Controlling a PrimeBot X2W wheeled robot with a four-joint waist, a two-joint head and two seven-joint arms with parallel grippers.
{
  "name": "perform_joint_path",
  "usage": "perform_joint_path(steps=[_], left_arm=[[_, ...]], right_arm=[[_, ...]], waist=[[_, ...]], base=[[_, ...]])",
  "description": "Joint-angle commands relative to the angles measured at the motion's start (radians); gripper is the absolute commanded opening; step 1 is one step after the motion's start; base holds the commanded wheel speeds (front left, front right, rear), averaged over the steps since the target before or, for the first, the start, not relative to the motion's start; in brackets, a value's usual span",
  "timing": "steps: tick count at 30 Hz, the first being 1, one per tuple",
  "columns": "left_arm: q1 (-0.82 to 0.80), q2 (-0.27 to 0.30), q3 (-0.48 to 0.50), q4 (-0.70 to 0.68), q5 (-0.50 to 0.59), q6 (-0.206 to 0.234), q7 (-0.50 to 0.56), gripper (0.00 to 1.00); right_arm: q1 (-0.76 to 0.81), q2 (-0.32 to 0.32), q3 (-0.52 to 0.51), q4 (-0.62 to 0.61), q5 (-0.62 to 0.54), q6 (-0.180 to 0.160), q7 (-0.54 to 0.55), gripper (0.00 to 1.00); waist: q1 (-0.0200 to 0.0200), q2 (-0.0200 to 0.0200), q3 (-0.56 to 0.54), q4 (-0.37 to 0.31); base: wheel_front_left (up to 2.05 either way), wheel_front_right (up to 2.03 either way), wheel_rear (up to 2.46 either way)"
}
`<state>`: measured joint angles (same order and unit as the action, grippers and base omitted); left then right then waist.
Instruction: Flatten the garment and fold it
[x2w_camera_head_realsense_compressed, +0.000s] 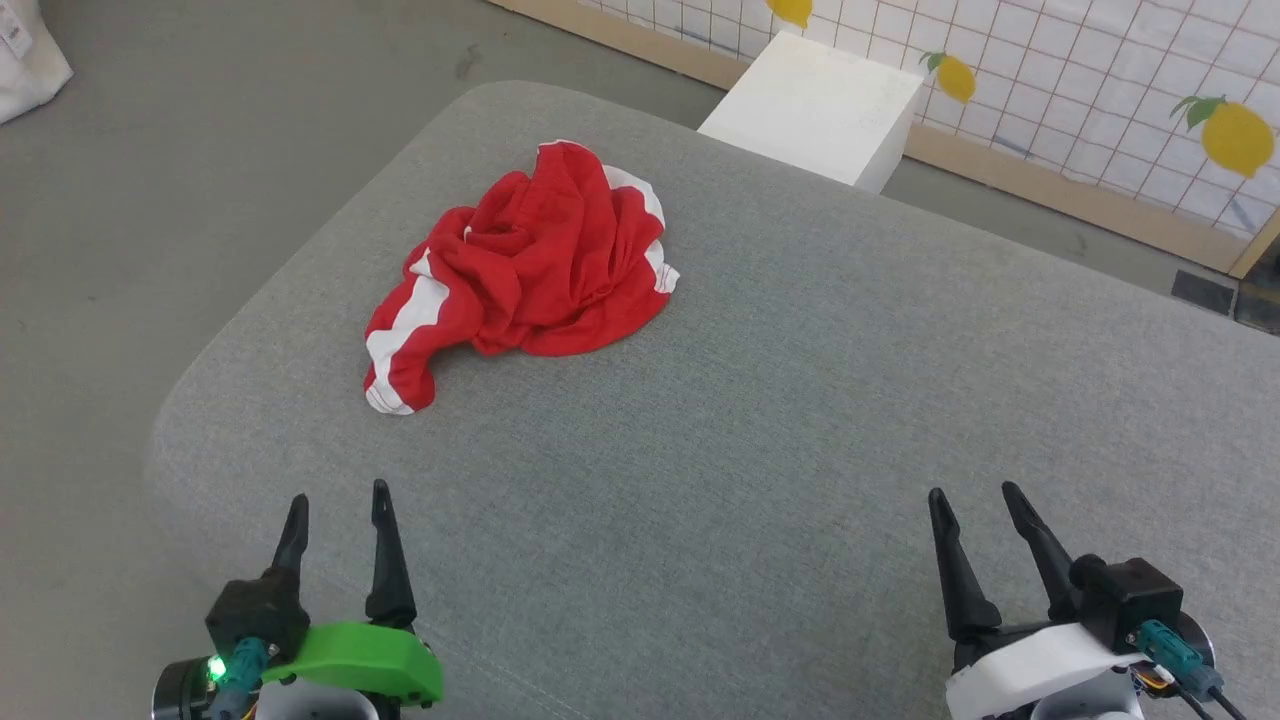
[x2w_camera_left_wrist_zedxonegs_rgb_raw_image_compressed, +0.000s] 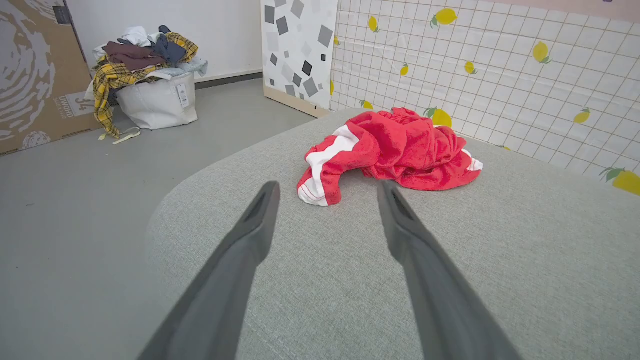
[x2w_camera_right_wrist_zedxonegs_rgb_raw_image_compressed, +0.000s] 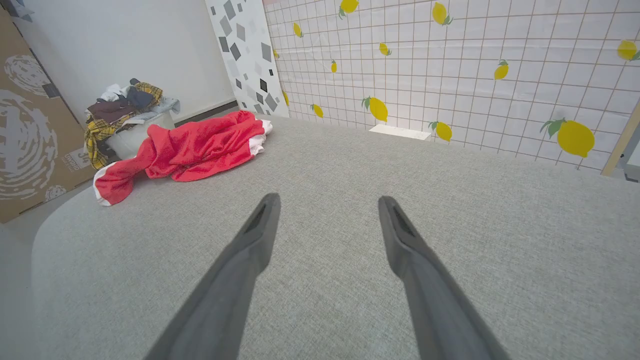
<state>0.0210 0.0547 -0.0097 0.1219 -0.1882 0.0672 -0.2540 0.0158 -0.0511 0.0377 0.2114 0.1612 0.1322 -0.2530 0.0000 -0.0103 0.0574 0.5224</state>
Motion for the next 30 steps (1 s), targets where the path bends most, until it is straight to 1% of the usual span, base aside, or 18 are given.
perform_joint_path(steps=[1,4,6,9,10,13,16,21,27,30], left_arm=[[0.001,-0.005,0.005,0.001,-0.019,0.0,-0.008,1.0],[-0.04,-0.005,0.025,0.007,-0.038,-0.025,-0.008,1.0],[-0.087,-0.002,0.04,0.016,-0.051,-0.057,-0.008,1.0],[-0.186,0.02,0.061,0.06,-0.085,-0.117,-0.008,1.0],[-0.22,0.025,0.068,0.077,-0.101,-0.131,-0.008,1.0],[-0.339,0.074,0.079,0.157,-0.141,-0.164,0.0,1.0],[-0.459,0.119,0.082,0.244,-0.195,-0.183,0.04,1.0],[-0.621,0.183,0.068,0.375,-0.32,-0.196,0.158,1.0],[-0.728,0.263,0.019,0.456,-0.481,-0.197,0.29,1.0],[-0.751,0.293,-0.002,0.503,-0.515,-0.198,0.338,1.0]], right_arm=[[-0.018,0.001,0.0,-0.001,0.001,-0.002,-0.009,1.0],[-0.032,0.001,0.002,-0.004,-0.005,-0.002,-0.009,1.0],[-0.043,0.001,0.003,-0.003,-0.012,-0.002,-0.009,1.0],[-0.064,0.001,0.002,-0.006,-0.031,-0.002,-0.003,1.0],[-0.07,0.001,-0.002,-0.008,-0.038,-0.002,0.0,1.0],[-0.087,0.001,-0.014,-0.025,-0.061,-0.002,0.015,1.0],[-0.1,0.001,-0.045,-0.052,-0.083,-0.002,0.034,1.0],[-0.106,0.001,-0.096,-0.106,-0.131,-0.002,0.067,1.0],[-0.1,0.001,-0.144,-0.176,-0.162,-0.002,0.099,1.0],[-0.098,0.001,-0.158,-0.197,-0.162,-0.002,0.105,1.0]], waist=[[0.0,0.0103,0.006,-0.004],[0.0,0.0103,0.023,-0.013],[0.0,0.0103,0.041,-0.022],[0.0,0.0103,0.08,-0.047],[0.0,0.0103,0.091,-0.054],[0.0,0.0103,0.139,-0.085],[0.0,0.0103,0.202,-0.119],[0.0,0.0103,0.305,-0.173],[0.0,0.0103,0.405,-0.221],[0.0,0.0103,0.439,-0.235]], base=[[0.0,0.0,0.0],[0.0,0.0,0.0],[0.0,0.0,0.0],[0.0,0.0,0.0],[0.0,0.0,0.0],[0.0,0.0,0.0],[0.0,0.0,0.0],[0.0,0.0,0.0],[0.0,0.0,0.0],[0.0,0.0,0.0]])
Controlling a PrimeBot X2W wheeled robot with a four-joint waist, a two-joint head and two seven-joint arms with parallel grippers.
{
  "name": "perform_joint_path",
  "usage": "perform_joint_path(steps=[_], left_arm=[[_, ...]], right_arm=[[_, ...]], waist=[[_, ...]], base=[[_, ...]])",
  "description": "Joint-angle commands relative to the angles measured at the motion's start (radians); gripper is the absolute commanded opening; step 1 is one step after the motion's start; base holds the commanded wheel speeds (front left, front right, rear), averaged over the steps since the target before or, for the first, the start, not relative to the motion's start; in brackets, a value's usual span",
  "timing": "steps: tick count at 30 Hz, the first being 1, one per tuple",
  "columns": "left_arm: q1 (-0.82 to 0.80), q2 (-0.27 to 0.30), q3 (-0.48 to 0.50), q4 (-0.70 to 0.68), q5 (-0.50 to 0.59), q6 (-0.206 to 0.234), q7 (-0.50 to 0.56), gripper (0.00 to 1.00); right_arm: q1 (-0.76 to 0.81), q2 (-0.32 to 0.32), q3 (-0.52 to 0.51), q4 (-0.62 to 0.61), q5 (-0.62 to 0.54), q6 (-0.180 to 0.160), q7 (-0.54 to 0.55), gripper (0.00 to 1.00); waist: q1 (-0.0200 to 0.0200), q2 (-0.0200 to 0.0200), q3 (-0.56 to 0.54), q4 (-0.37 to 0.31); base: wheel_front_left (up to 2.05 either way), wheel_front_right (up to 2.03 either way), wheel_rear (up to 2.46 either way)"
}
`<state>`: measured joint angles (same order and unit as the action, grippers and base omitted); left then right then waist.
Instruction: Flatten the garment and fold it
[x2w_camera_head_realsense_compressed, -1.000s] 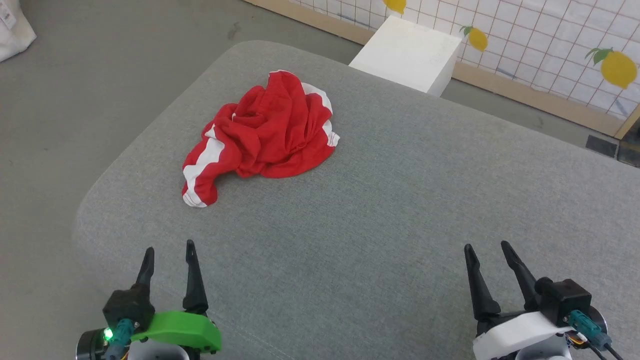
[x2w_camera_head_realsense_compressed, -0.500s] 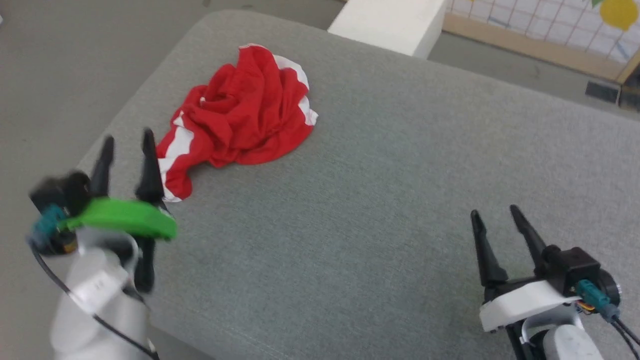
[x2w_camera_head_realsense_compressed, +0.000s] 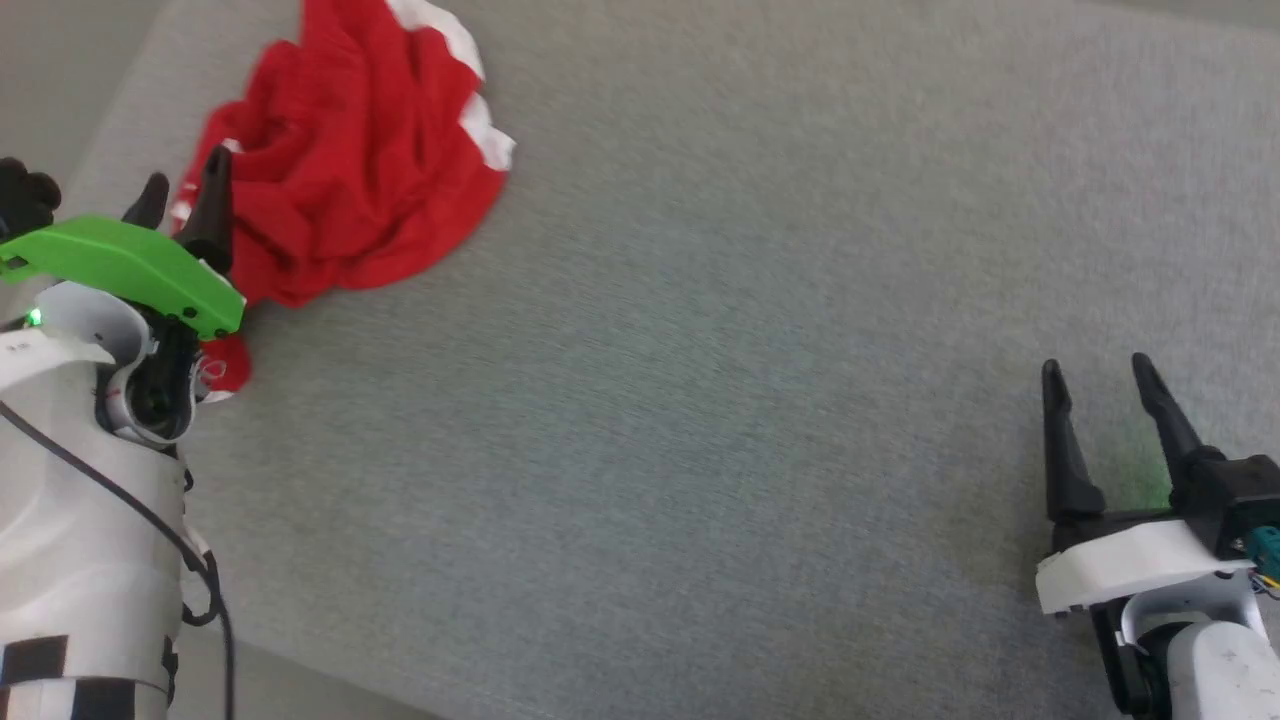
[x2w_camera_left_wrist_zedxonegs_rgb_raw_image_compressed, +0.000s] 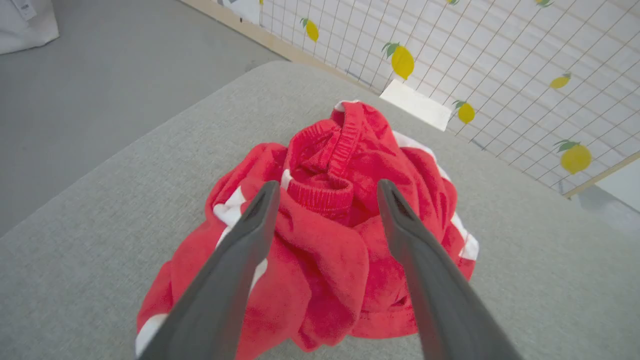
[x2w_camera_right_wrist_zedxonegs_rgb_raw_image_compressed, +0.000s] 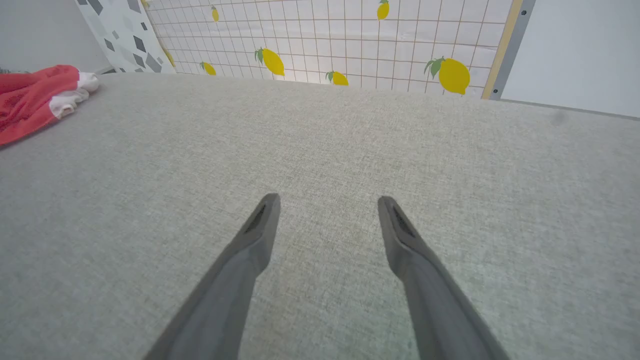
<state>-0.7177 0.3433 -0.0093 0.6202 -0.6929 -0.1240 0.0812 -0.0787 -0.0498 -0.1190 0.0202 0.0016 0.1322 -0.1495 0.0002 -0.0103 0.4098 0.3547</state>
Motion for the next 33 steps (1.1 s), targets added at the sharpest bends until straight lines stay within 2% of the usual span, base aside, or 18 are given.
perform_joint_path(steps=[1,4,7,10,12,13,14,15,24,28,29,33], left_arm=[[-0.02,0.008,-0.008,0.028,-0.022,-0.006,0.029,1.0],[-0.033,0.012,-0.024,0.109,-0.042,-0.001,0.122,1.0],[-0.046,0.007,-0.044,0.191,-0.051,0.027,0.227,1.0],[-0.05,-0.002,-0.057,0.243,-0.056,0.043,0.289,1.0],[-0.048,-0.004,-0.061,0.26,-0.056,0.046,0.293,1.0],[-0.047,-0.004,-0.065,0.265,-0.051,0.048,0.286,0.91],[-0.047,-0.004,-0.064,0.265,-0.047,0.048,0.261,0.16],[-0.046,-0.003,-0.062,0.264,-0.045,0.047,0.241,0.0],[-0.073,0.038,-0.023,0.146,-0.025,0.006,-0.125,0.0],[-0.106,0.069,-0.024,0.05,-0.035,-0.002,-0.189,0.0],[-0.135,0.084,-0.041,-0.04,-0.054,-0.005,-0.191,0.0],[-0.186,0.073,-0.077,-0.208,-0.12,-0.006,-0.162,0.0]], right_arm=[[-0.001,0.0,-0.005,-0.013,-0.002,-0.002,0.003,1.0],[0.004,0.0,-0.006,-0.026,0.001,-0.002,0.006,1.0],[0.007,0.0,-0.003,-0.028,0.005,-0.002,0.006,1.0],[0.004,0.0,0.002,-0.026,0.008,-0.002,0.006,1.0],[0.003,0.0,0.006,-0.024,0.009,-0.002,0.005,1.0],[0.003,0.0,0.008,-0.022,0.009,-0.002,0.005,1.0],[0.003,0.0,0.01,-0.021,0.009,-0.002,0.005,1.0],[0.003,0.0,0.011,-0.019,0.009,-0.002,0.005,1.0],[0.009,0.0,0.046,0.038,0.044,-0.002,-0.025,1.0],[0.013,0.0,0.062,0.082,0.078,-0.002,-0.051,1.0],[0.018,0.0,0.071,0.116,0.103,-0.002,-0.068,1.0],[0.023,0.0,0.082,0.159,0.134,-0.002,-0.089,1.0]], waist=[[-0.0002,0.0103,0.097,-0.069],[-0.0002,0.0103,0.116,-0.072],[-0.0002,0.0103,0.124,-0.072],[-0.0002,0.0103,0.125,-0.071],[-0.0002,0.0103,0.121,-0.07],[-0.0002,0.0103,0.118,-0.069],[-0.0002,0.0103,0.114,-0.068],[-0.0002,0.0103,0.111,-0.067],[-0.0002,0.0103,-0.003,-0.072],[-0.0002,0.0103,-0.08,-0.103],[-0.0002,0.0103,-0.13,-0.135],[-0.0002,0.0103,-0.186,-0.187]], base=[[0.0,0.0,0.0],[0.0,0.0,0.0],[0.0,0.0,0.0],[0.0,0.0,0.0],[0.0,0.0,0.0],[0.0,0.0,0.0],[0.0,0.0,0.0],[0.0,0.0,0.0],[0.0,0.0,0.0],[0.0,0.0,0.0],[0.0,0.0,0.0],[0.0,0.0,0.0]])
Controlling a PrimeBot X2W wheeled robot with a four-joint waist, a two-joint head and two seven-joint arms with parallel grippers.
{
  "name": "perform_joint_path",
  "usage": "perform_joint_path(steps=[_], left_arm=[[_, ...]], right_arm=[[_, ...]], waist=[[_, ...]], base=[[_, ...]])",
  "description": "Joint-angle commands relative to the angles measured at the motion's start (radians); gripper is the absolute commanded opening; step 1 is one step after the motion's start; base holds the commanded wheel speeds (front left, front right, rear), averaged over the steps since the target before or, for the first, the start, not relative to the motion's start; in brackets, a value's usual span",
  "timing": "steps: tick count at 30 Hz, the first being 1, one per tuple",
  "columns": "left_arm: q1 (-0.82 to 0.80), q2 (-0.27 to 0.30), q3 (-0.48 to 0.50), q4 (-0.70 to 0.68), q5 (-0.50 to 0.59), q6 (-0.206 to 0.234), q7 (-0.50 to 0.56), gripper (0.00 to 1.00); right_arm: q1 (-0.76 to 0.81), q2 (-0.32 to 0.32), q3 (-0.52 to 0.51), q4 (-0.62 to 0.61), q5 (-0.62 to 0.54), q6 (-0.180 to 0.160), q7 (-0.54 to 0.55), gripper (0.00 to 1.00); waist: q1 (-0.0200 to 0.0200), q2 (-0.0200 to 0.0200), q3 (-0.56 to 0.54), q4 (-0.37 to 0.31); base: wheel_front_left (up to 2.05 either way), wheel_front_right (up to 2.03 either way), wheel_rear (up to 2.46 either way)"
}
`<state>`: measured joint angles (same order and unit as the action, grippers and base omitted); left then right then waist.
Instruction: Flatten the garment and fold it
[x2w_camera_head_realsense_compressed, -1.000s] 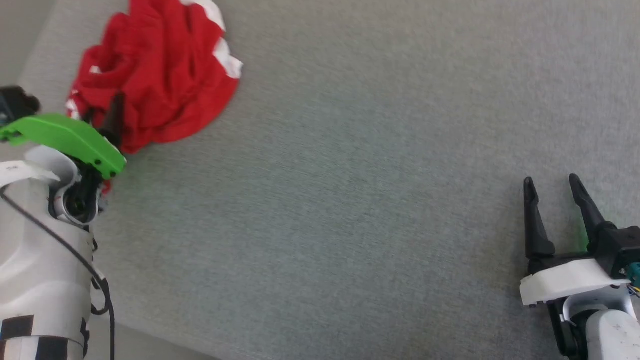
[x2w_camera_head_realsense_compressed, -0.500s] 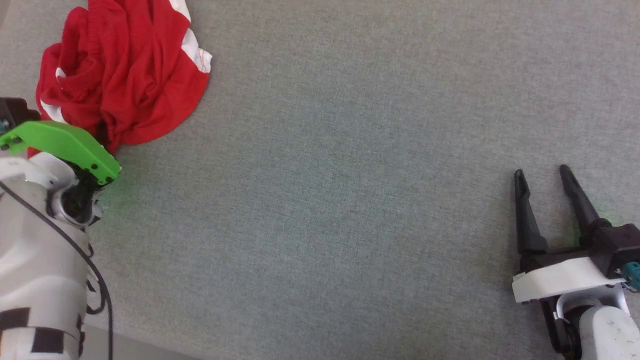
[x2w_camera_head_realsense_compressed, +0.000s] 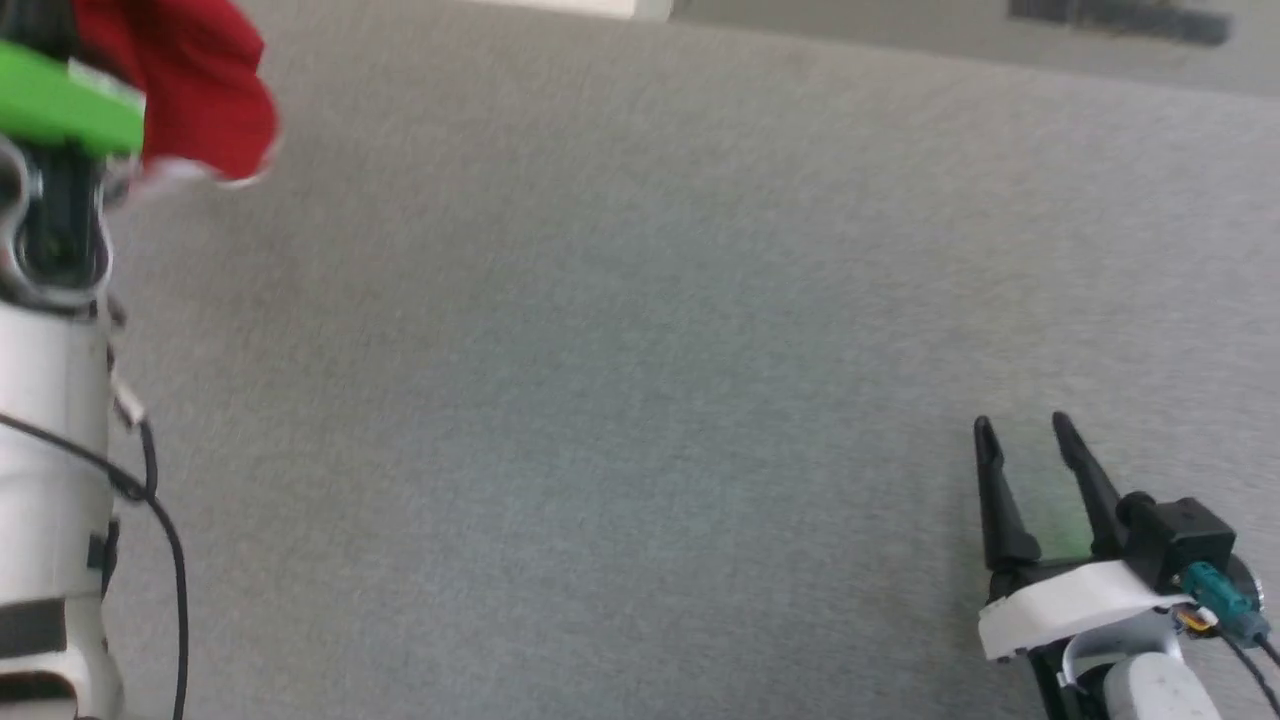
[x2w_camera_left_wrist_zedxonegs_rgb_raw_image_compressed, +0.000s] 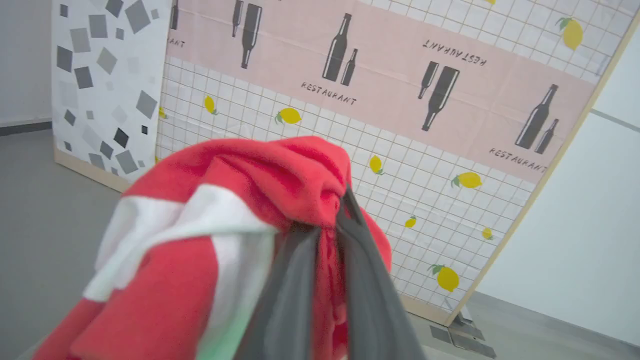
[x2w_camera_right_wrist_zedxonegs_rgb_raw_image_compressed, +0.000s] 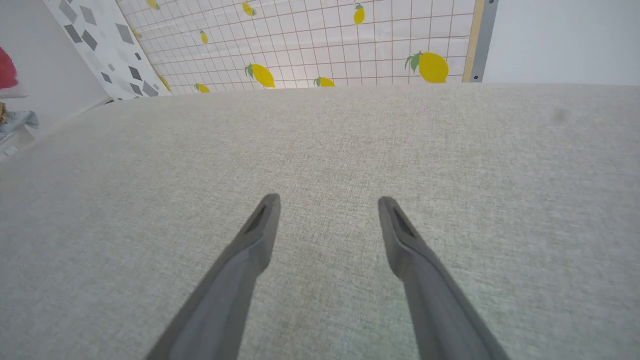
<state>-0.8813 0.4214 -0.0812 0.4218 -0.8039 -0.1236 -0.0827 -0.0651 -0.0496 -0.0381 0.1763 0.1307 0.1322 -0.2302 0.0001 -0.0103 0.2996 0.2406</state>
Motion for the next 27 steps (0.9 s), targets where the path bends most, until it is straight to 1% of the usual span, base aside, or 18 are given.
perform_joint_path(steps=[1,4,7,8,12,15,18,19,21,24,27], left_arm=[[-0.035,-0.01,-0.015,-0.056,-0.029,-0.007,0.016,0.0],[-0.07,-0.029,-0.053,-0.152,-0.092,-0.007,0.075,0.0],[-0.082,-0.07,-0.098,-0.218,-0.154,-0.007,0.14,0.0],[-0.052,-0.111,-0.156,-0.244,-0.178,-0.007,0.192,0.0],[0.041,-0.165,-0.258,-0.245,-0.178,-0.004,0.248,0.0],[0.146,-0.218,-0.353,-0.219,-0.183,-0.003,0.287,0.0],[0.245,-0.231,-0.476,-0.16,-0.155,-0.004,0.348,0.0],[0.27,-0.227,-0.514,-0.142,-0.143,-0.005,0.368,0.0],[0.307,-0.202,-0.603,-0.111,-0.096,-0.006,0.407,0.0],[0.358,-0.174,-0.709,-0.062,-0.077,-0.007,0.493,0.0],[0.386,-0.155,-0.762,-0.026,-0.104,-0.007,0.584,0.0]], right_arm=[[0.011,-0.001,0.005,0.014,0.013,-0.002,-0.013,1.0],[0.015,-0.001,0.009,0.039,0.031,-0.002,-0.022,1.0],[0.019,-0.001,0.005,0.056,0.042,-0.002,-0.027,1.0],[0.024,-0.001,-0.002,0.065,0.05,-0.002,-0.03,1.0],[0.034,-0.001,-0.015,0.061,0.069,-0.002,-0.031,1.0],[0.042,-0.001,-0.021,0.051,0.073,-0.002,-0.031,1.0],[0.044,-0.001,-0.017,0.045,0.075,-0.002,-0.031,1.0],[0.044,-0.001,-0.015,0.044,0.077,-0.002,-0.031,1.0],[0.044,-0.001,-0.013,0.042,0.08,-0.002,-0.031,1.0],[0.049,-0.001,-0.011,0.04,0.083,-0.002,-0.031,1.0],[0.057,-0.001,-0.009,0.04,0.085,-0.002,-0.031,1.0]], waist=[[-0.0001,0.0103,-0.091,-0.09],[-0.0001,0.0103,-0.119,-0.133],[-0.0001,0.0103,-0.136,-0.17],[-0.0001,0.0103,-0.146,-0.199],[-0.0001,0.0103,-0.147,-0.227],[-0.0001,0.0103,-0.142,-0.245],[-0.0001,0.0103,-0.135,-0.263],[-0.0001,0.0103,-0.133,-0.268],[-0.0001,0.0103,-0.132,-0.278],[-0.0001,0.0103,-0.136,-0.285],[-0.0001,0.0103,-0.143,-0.283]], base=[[0.0,0.0,0.0],[0.0,0.0,0.0],[0.0,0.0,0.0],[0.0,0.0,0.0],[0.0,0.0,0.0],[0.0,0.0,0.0],[0.0,0.0,0.0],[0.0,0.0,0.0],[0.0,0.0,0.0],[0.0,0.0,0.0],[0.0,0.0,0.0]])
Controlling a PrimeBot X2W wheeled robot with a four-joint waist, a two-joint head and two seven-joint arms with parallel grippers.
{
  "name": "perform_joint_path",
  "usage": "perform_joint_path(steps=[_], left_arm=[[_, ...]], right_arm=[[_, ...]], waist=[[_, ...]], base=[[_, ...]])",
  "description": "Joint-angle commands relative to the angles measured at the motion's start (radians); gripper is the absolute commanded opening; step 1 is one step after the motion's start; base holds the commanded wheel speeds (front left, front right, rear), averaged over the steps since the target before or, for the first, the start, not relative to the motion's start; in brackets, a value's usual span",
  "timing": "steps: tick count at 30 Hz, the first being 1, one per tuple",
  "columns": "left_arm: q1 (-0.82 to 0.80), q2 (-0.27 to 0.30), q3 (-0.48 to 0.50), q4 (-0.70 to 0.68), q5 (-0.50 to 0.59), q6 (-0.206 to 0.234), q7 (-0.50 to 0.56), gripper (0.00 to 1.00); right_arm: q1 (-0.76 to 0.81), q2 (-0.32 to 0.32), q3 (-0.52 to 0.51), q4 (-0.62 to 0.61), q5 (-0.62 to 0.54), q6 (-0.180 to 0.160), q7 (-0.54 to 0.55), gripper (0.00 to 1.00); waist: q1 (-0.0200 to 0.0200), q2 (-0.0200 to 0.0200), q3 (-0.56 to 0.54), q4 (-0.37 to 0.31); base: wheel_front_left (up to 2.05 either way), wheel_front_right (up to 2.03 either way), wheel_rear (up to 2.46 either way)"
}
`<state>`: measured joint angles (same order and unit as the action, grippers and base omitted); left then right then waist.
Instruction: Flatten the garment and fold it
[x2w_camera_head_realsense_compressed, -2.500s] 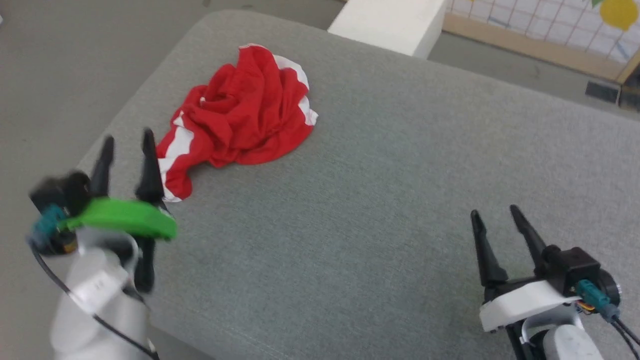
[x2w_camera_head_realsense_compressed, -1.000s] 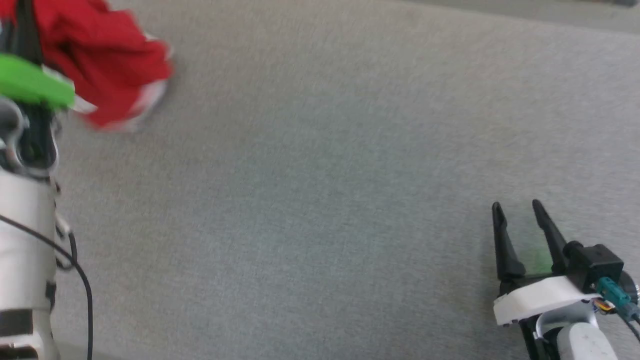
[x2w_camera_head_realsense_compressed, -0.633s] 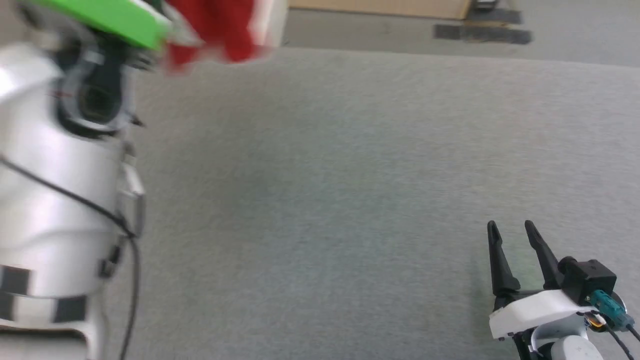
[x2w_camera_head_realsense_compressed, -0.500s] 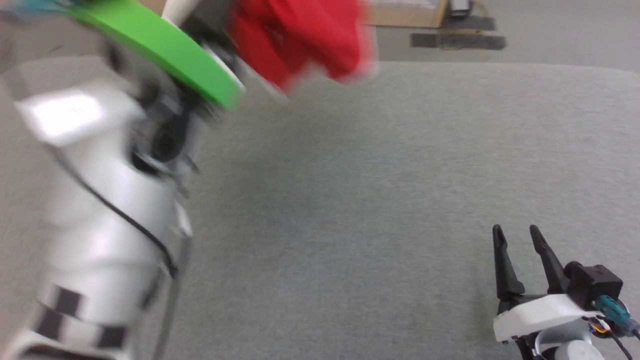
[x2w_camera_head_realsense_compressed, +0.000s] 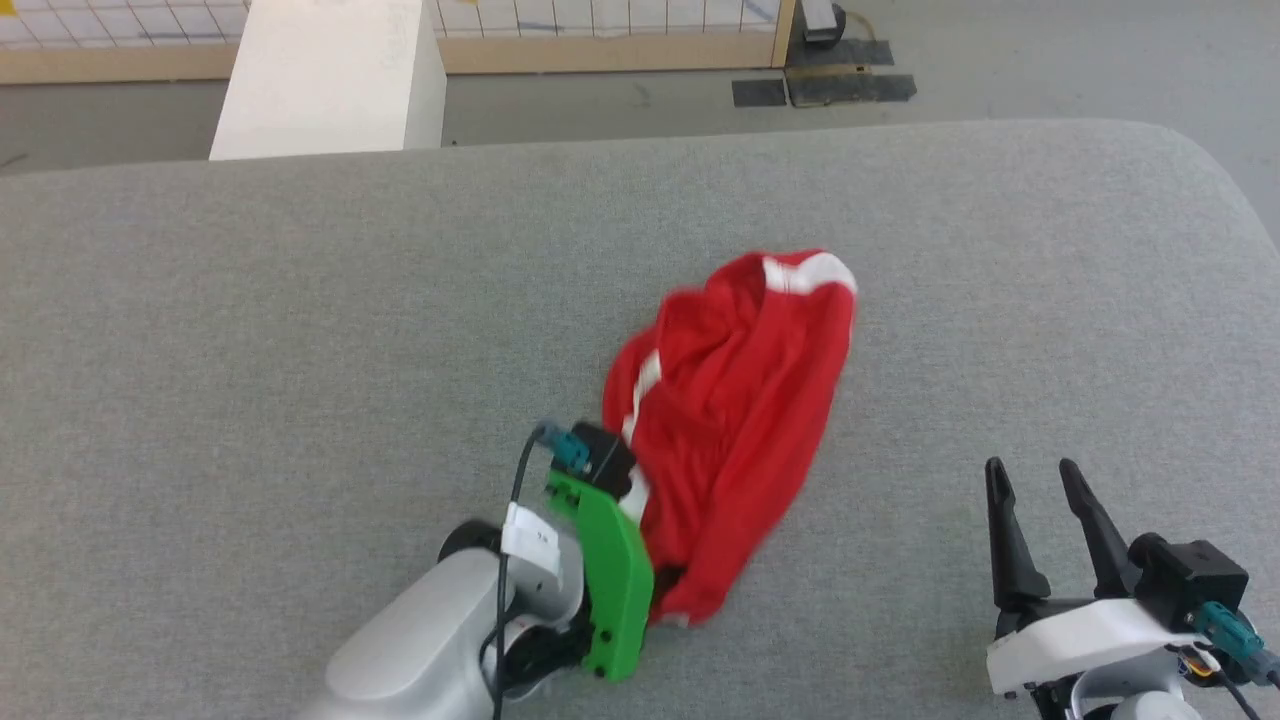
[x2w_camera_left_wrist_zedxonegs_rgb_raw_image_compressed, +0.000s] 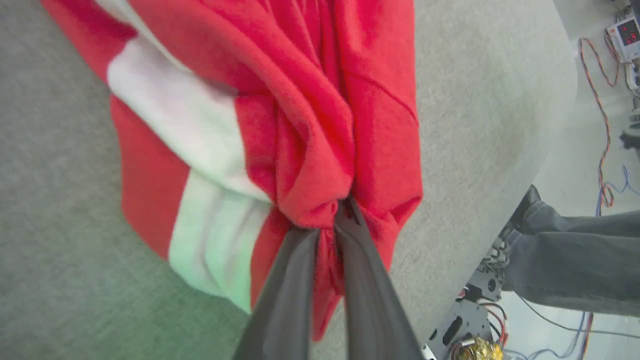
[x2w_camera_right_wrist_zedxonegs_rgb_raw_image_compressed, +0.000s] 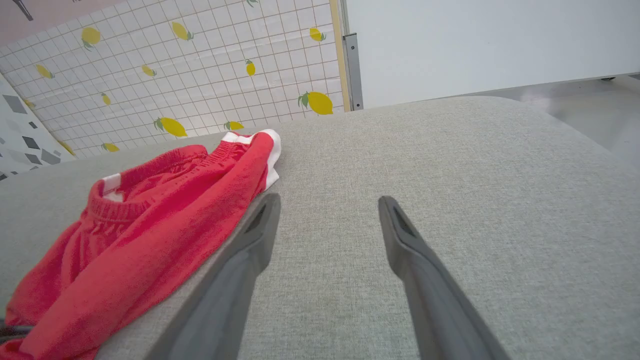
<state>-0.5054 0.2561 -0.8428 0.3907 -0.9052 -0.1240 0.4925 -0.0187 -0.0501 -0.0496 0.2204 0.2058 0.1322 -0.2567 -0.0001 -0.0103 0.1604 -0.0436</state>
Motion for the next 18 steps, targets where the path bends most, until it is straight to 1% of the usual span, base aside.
perform_joint_path(steps=[1,2,3,5,8,12,14,15,18], left_arm=[[0.014,0.015,-0.003,0.014,-0.018,-0.006,0.034,0.0],[0.017,0.015,0.009,0.016,-0.035,-0.002,0.04,0.01],[0.02,0.015,0.028,0.017,-0.059,0.009,0.045,1.0],[0.025,0.017,0.071,0.002,-0.108,0.023,0.044,1.0],[0.035,0.024,0.161,-0.043,-0.185,0.04,0.007,1.0],[0.071,0.035,0.325,-0.118,-0.299,0.052,-0.106,1.0],[0.089,0.066,0.386,-0.153,-0.274,0.053,-0.209,1.0],[0.101,0.079,0.424,-0.169,-0.242,0.052,-0.298,1.0],[0.143,0.105,0.483,-0.184,-0.138,0.058,-0.506,1.0]], right_arm=[[0.014,0.0,0.003,-0.005,0.011,-0.002,-0.005,1.0],[0.017,0.0,0.002,-0.005,0.012,-0.002,-0.005,1.0],[0.02,0.0,0.003,-0.005,0.012,-0.002,-0.005,1.0],[0.025,0.0,0.003,-0.003,0.011,-0.002,-0.005,1.0],[0.03,0.0,0.0,-0.002,0.006,-0.002,-0.005,1.0],[0.034,0.0,0.007,0.001,0.002,-0.002,-0.005,1.0],[0.033,0.0,0.009,0.003,0.004,-0.002,-0.005,1.0],[0.032,0.0,0.011,0.004,0.006,-0.002,-0.005,1.0],[0.025,0.0,0.016,0.011,0.007,-0.002,-0.005,1.0]], waist=[[0.0001,0.0103,-0.009,0.004],[0.0001,0.0103,-0.013,0.008],[0.0001,0.0103,-0.018,0.012],[0.0001,0.0103,-0.03,0.02],[0.0001,0.0103,-0.045,0.032],[0.0001,0.0103,-0.067,0.043],[0.0001,0.0103,-0.073,0.048],[0.0001,0.0103,-0.074,0.051],[0.0001,0.0103,-0.073,0.063]], base=[[0.0,0.0,0.0],[0.0,0.0,0.0],[0.0,0.0,0.0],[0.0,0.0,0.0],[0.0,0.0,0.0],[0.0,0.0,0.0],[0.0,0.0,0.0],[0.0,0.0,0.0],[0.0,0.0,0.0]])
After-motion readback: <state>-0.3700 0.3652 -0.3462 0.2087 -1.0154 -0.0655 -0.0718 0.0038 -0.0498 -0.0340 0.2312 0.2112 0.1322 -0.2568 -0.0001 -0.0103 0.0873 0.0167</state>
